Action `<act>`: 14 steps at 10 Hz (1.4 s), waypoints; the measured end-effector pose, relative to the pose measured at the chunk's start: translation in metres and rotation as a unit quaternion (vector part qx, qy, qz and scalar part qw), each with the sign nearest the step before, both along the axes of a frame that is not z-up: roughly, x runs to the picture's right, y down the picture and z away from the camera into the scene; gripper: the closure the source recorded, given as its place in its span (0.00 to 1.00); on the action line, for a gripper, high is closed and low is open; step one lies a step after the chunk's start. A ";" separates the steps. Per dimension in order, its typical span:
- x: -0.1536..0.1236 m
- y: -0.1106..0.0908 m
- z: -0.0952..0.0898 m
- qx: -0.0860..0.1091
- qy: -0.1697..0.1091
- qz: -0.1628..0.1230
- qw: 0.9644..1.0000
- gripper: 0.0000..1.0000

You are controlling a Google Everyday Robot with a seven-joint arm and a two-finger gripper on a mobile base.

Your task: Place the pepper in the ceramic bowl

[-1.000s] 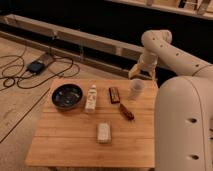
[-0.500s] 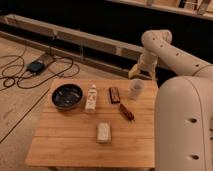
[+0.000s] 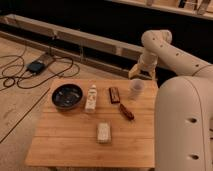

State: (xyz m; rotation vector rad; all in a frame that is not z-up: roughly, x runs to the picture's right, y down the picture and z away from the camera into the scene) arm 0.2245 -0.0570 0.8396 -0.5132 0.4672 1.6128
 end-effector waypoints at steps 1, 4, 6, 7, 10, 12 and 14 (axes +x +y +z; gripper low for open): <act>0.000 0.000 0.000 0.000 0.000 0.000 1.000 0.20; 0.000 0.000 0.000 0.000 0.000 0.000 1.000 0.20; 0.000 0.000 0.000 0.000 0.000 0.000 1.000 0.20; 0.000 0.000 0.000 0.000 0.000 0.000 1.000 0.20; 0.000 0.000 -0.001 0.002 0.000 -0.004 1.000 0.20; -0.002 0.003 -0.003 0.013 -0.005 -0.025 1.000 0.20; -0.008 0.024 -0.012 0.033 -0.019 -0.066 0.997 0.20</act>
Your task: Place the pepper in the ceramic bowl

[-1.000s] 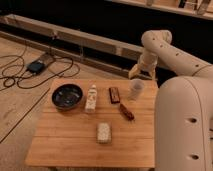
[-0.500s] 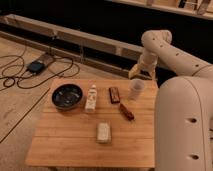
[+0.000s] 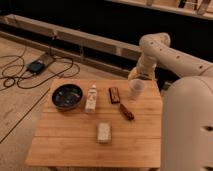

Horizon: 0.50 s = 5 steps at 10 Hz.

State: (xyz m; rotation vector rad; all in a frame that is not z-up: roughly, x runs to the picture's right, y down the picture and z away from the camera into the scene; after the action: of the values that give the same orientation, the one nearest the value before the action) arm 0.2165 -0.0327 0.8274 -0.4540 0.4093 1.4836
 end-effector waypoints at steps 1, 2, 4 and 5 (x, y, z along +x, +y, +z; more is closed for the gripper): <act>-0.003 0.014 -0.006 0.008 -0.008 -0.017 1.000 0.20; -0.008 0.045 -0.015 0.014 -0.020 -0.038 0.999 0.20; -0.012 0.103 -0.029 0.011 -0.030 -0.056 0.998 0.20; -0.015 0.126 -0.033 0.007 -0.034 -0.063 0.997 0.20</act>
State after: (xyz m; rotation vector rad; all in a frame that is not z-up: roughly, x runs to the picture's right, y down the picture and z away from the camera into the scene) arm 0.2018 0.0932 0.7946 -0.4581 0.3677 1.3456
